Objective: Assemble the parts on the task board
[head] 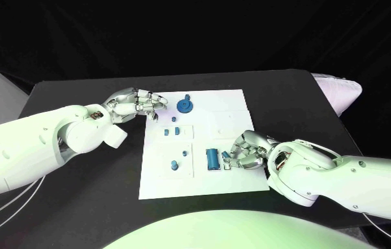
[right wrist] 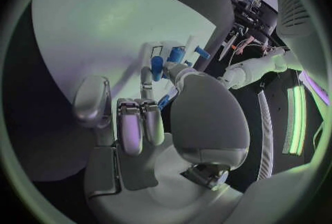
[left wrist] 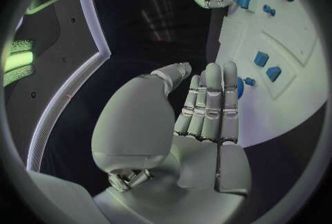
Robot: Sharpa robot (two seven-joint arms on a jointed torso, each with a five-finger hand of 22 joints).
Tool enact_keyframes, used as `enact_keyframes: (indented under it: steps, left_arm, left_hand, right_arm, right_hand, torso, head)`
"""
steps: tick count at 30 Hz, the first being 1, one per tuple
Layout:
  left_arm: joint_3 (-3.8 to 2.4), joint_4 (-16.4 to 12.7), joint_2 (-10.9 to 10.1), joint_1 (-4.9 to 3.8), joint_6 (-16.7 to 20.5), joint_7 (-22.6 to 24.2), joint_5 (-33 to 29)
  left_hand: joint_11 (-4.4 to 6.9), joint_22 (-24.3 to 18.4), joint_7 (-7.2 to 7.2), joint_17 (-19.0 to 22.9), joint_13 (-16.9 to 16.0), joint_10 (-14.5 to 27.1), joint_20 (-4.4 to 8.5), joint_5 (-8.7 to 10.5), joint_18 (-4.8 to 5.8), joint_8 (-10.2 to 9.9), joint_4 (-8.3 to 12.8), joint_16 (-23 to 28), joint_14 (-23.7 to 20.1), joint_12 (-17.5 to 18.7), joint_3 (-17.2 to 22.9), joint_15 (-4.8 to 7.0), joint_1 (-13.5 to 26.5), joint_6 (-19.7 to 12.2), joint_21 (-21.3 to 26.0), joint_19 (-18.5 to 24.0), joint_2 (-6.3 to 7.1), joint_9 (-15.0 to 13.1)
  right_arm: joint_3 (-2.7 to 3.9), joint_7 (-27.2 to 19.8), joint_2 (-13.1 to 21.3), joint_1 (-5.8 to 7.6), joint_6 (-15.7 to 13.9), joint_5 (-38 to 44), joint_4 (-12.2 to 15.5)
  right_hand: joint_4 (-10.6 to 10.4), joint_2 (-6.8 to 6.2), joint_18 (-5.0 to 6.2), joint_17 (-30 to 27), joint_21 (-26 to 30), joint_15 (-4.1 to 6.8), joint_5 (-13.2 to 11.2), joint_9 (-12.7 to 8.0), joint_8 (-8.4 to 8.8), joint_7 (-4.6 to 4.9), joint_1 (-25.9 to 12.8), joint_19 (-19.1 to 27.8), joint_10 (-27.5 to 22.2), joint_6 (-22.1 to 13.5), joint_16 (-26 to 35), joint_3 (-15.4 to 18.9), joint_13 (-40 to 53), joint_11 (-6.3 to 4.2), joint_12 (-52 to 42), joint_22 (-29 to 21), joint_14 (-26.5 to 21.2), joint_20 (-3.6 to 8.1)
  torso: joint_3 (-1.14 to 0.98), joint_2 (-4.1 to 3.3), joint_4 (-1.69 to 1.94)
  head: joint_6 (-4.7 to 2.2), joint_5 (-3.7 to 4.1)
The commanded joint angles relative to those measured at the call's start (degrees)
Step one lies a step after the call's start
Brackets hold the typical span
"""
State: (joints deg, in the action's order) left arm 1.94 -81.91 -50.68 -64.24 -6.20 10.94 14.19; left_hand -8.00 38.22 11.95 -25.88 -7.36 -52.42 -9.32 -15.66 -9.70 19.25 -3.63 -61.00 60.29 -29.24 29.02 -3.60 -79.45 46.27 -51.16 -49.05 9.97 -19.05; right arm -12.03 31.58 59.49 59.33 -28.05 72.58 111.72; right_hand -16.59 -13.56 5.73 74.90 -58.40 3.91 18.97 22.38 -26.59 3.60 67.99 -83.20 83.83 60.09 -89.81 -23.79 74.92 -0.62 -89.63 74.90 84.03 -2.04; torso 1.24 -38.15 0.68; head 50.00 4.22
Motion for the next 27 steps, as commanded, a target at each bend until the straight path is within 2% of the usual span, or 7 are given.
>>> enact_keyframes:
  steps: [1, 15, 27]
  left_arm:
    - [-0.01, -0.16, 0.05, 0.02, -1.31, 0.17, 0.21]
    - [-0.01, -0.15, 0.03, 0.02, -1.35, 0.09, 0.22]
    - [-0.01, -0.18, 0.00, 0.02, -1.38, 0.04, 0.22]
  left_hand:
    - [0.00, 0.09, 0.18, 0.06, 0.05, 0.32, 0.21, -0.30, -0.79, 0.38, -0.02, 0.15, -0.11, -0.28, 0.28, 0.00, -0.10, -0.08, -0.30, -0.17, -0.21, 0.05]
    - [-0.01, 0.12, 0.19, 0.07, 0.07, 0.34, 0.20, -0.30, -0.78, 0.42, -0.05, 0.17, -0.15, -0.28, 0.29, -0.02, -0.04, -0.08, -0.32, -0.11, -0.20, 0.07]
    - [-0.01, 0.12, 0.19, 0.07, 0.07, 0.34, 0.20, -0.30, -0.78, 0.42, -0.05, 0.17, -0.15, -0.28, 0.29, -0.02, -0.04, -0.08, -0.32, -0.11, -0.20, 0.07]
  right_arm:
    - [0.01, 0.53, -0.12, -0.12, 0.30, -0.40, -0.11]
    - [0.01, 0.83, -0.36, -0.28, 1.68, -0.65, -0.67]
    - [0.01, -1.06, -0.65, -0.38, -0.13, -1.23, -0.92]
  right_hand:
    - [0.07, 0.03, -0.82, 15.10, -0.21, 0.33, -0.16, 0.05, 0.15, -0.27, -0.72, -0.30, 6.17, 0.31, -0.19, 0.42, 15.07, -0.22, -0.36, 6.33, 5.97, 0.01]
    - [0.09, 0.03, -0.82, 15.10, -0.23, 0.34, -0.16, 0.05, 0.16, -0.28, -0.79, -0.31, 6.15, 0.32, -0.19, 0.48, 15.05, -0.23, -0.32, 6.35, 5.97, 0.01]
    - [0.06, 0.08, -0.92, 15.10, -0.83, 0.34, -0.19, 0.04, 0.21, -0.27, -1.31, -0.45, 6.17, 0.34, -0.19, 0.85, 15.08, -0.23, -0.37, 6.54, 5.97, 0.02]
  torso:
    - [0.01, 0.00, -0.04]
    - [0.01, -0.01, 0.00]
    - [0.04, -0.01, 0.00]
  head:
    - [0.00, -0.08]
    - [0.00, 0.14]
    - [0.00, 0.28]
